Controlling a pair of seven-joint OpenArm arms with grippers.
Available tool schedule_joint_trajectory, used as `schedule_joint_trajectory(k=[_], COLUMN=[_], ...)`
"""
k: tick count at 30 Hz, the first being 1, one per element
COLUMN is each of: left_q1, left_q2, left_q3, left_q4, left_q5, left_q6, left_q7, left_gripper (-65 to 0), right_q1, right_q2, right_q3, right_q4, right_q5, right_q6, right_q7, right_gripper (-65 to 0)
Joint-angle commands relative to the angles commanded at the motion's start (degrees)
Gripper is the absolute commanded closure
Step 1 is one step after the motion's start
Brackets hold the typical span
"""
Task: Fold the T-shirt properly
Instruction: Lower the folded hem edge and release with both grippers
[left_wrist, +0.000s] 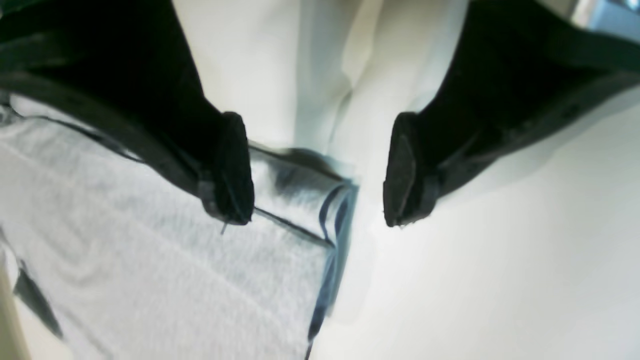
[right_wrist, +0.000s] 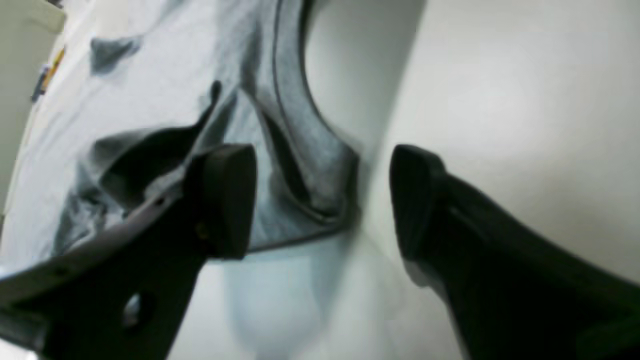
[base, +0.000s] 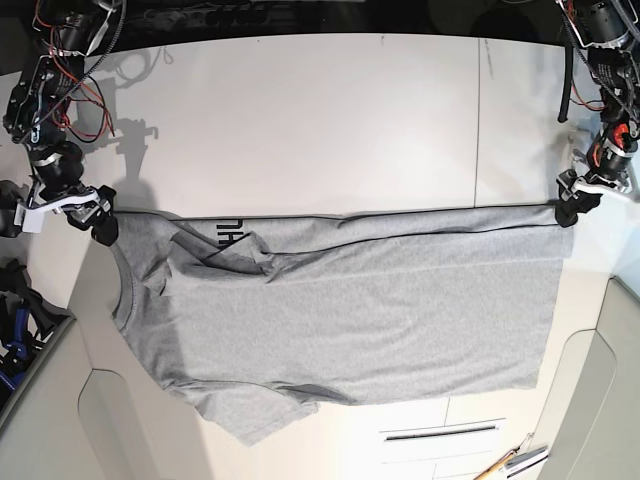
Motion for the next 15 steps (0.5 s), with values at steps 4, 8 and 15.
schedule_joint_trajectory(k=[4,8,15], left_q1=[-0.02,-0.39,-1.31], left_q2=[1.05,1.05,1.05], left_q3=[1.99,4.39,4.74], left_q4=[0.0,0.0,0.0], left_q5=[0.24,0.35,1.86], left_q6=[0.0,0.0,0.0], left_q7=[-0.13,-0.35,-0.57], left_gripper=[-44.0,-44.0,-26.8], right_q1=[0.04,0.59,1.46], right_q2=[-0.83,-1.86,-1.88], right_q3=[0.0,0.0,-1.88], right_q4=[-0.13,-0.13,-0.13], right_q5=[1.18,1.95,1.95], right_q6=[1.44,1.84,1.81], right_q7=[0.0,0.0,0.02], right_gripper=[-41.8,-41.8,-33.8])
